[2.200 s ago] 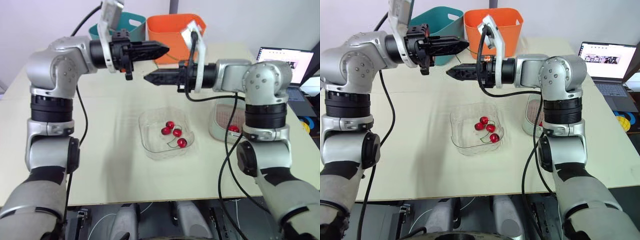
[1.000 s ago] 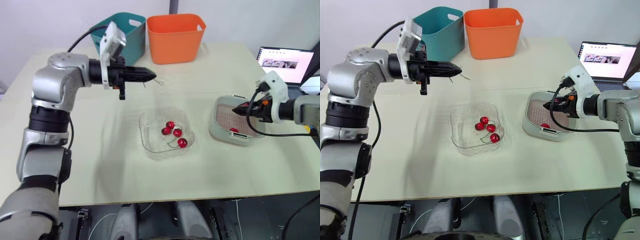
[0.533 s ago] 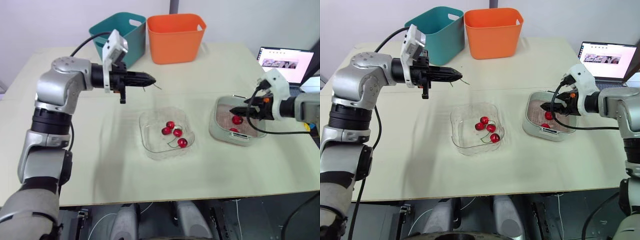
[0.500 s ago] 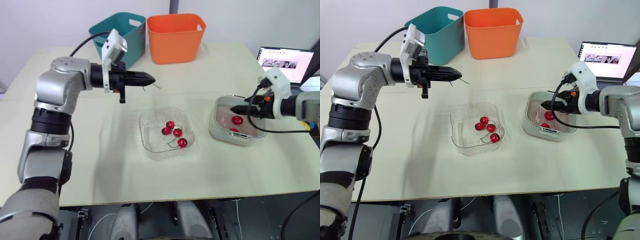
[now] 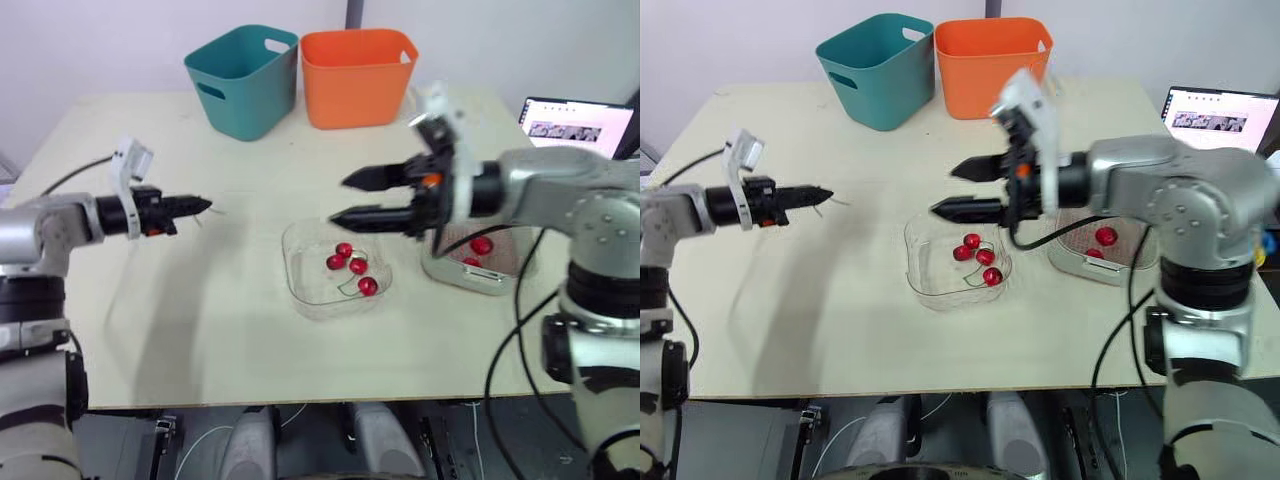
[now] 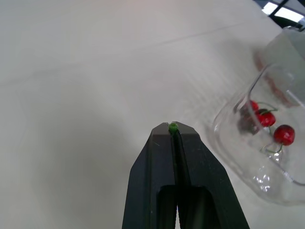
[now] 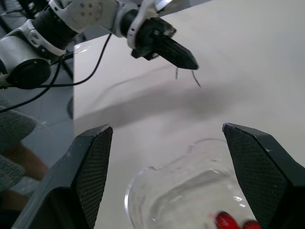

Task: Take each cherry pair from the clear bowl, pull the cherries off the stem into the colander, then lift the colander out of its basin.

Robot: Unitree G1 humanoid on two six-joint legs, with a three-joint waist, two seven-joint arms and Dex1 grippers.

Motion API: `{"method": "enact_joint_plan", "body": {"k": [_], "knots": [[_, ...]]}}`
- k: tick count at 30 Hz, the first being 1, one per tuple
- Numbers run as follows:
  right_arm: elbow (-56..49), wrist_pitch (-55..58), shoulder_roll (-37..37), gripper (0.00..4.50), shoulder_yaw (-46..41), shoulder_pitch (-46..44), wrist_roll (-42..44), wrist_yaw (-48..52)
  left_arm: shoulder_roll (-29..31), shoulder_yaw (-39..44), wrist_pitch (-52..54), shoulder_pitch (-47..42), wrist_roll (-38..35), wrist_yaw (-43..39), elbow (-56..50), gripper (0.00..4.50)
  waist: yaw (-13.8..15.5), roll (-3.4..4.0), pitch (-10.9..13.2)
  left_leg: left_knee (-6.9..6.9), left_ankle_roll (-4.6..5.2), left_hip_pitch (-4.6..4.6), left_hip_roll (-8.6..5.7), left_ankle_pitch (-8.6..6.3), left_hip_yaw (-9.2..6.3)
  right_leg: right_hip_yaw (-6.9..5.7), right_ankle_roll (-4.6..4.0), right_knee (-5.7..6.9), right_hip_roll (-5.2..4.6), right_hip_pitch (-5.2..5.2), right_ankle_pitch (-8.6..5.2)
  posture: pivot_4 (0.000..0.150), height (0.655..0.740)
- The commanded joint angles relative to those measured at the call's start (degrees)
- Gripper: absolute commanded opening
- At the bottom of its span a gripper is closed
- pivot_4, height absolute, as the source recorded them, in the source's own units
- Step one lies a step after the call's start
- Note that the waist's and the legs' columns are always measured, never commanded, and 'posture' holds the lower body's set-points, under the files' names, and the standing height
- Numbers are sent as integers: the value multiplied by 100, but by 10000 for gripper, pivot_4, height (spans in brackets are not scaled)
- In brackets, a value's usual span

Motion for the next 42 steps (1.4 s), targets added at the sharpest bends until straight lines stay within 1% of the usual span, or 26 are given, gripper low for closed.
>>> {"method": "enact_joint_plan", "body": {"k": [1,3,7,10,12,17,20,21,22,24,26,27,28,30,32,33,36,39,42], "knots": [[-270,301,258,39730,114,-141,84,-423,-8,282,193,202,-206,202,-278,0,32,0,0,1,0,0,-1,0,0,0,0,1,-1,-1,0,1500,7400],[-417,431,331,39730,158,-113,175,-497,-49,354,227,383,-229,341,-219,0,53,0,0,0,0,0,-1,0,0,0,-1,2,-1,-2,1,1500,7400],[-497,472,227,39730,246,-70,179,-520,-111,509,285,554,-341,501,-84,0,56,-1,-1,0,0,1,0,0,0,-1,-2,2,0,-2,1,1500,7400],[-416,442,113,40021,266,-82,130,-530,-98,552,300,580,-395,554,4,6394,55,-2,-1,0,0,2,0,0,0,-2,-17,2,0,-1,-7,1500,7400],[-376,425,71,40021,261,-104,132,-533,-57,546,312,592,-434,503,-12,12676,54,-2,-1,-1,0,3,0,0,0,-2,-18,2,0,-1,-8,1500,7400],[-300,386,-38,40021,266,-104,114,-510,92,537,247,499,-397,462,156,30942,39,-2,-1,-4,0,5,0,0,0,-2,-19,2,2,-1,-8,1500,7400],[-252,333,-152,40021,290,-91,89,-464,295,426,74,459,-279,364,228,41954,39,-2,-1,-4,0,5,1,0,0,-2,-19,2,2,-2,-8,1500,7400],[-229,314,-196,40021,295,-94,80,-449,414,341,-53,474,-215,259,215,44757,41,-2,-1,-4,0,5,1,0,0,-2,-19,1,2,-2,-8,1500,7400],[-210,294,-240,40021,298,-95,73,-431,531,259,-181,485,-145,170,200,44757,42,-2,-1,-5,0,5,1,0,0,-2,-20,1,2,-2,-9,1500,7400],[-190,231,-405,40021,349,-86,4,-359,861,-29,-803,505,237,-27,181,44757,45,-2,-1,-6,0,5,1,0,1,-2,-21,-1,1,-3,-9,1500,7400],[-185,36,-765,40021,525,-44,-209,-183,1139,-211,-1381,309,486,-271,84,44757,49,-2,-1,-7,0,3,1,0,2,-2,-25,-3,1,-5,-11,1500,7400],[-175,-71,-928,40021,614,-26,-306,-92,1205,-246,-1525,221,494,-405,0,44757,65,-2,-1,-9,0,3,1,0,4,-1,-27,-7,0,-6,-11,1500,7400],[-159,-209,-1099,40021,719,-9,-417,16,1259,-285,-1622,145,470,-561,-127,44757,80,-2,-1,-8,0,0,1,0,4,-2,-35,-10,-1,-7,-16,1500,7400],[-122,-718,-1611,40021,1109,23,-875,367,1429,-424,-1772,5,319,-1085,-703,44757,81,-2,-1,-8,-1,-5,0,0,7,-3,-36,-22,-5,-5,-17,1500,7400],[-38,-1392,-2108,40021,1603,4,-1427,881,1548,-664,-1605,-244,-77,-1704,-1664,44757,80,-3,0,-9,-1,-12,-2,-1,14,-2,-35,-35,-11,-7,-16,1500,7400],[14,-1583,-2193,40021,1739,-24,-1558,1055,1535,-774,-1540,-322,-216,-1883,-2010,44757,71,-3,0,-12,-2,-18,-5,-1,15,-3,-34,-46,-15,-7,-16,1500,7400],[147,-1866,-2169,40021,1971,-79,-1795,1378,1463,-1000,-1527,-336,-357,-2123,-2549,44757,-2,-2,0,-14,1,-11,-6,-3,40,13,-28,-53,-19,-8,-17,1500,7400],[180,-2057,-2041,40021,2238,-61,-2055,1582,1363,-1171,-1567,-302,-397,-2175,-2798,44757,-98,-1,1,-15,5,-4,6,-5,39,18,-11,-34,1,-16,-26,1500,7400],[350,-2327,-1728,40021,2690,-90,-2474,1661,1269,-1379,-1682,-193,-314,-2191,-2948,44757,-110,-2,0,-11,6,-2,11,-4,34,19,-14,0,14,-36,-26,1500,7400]]}}
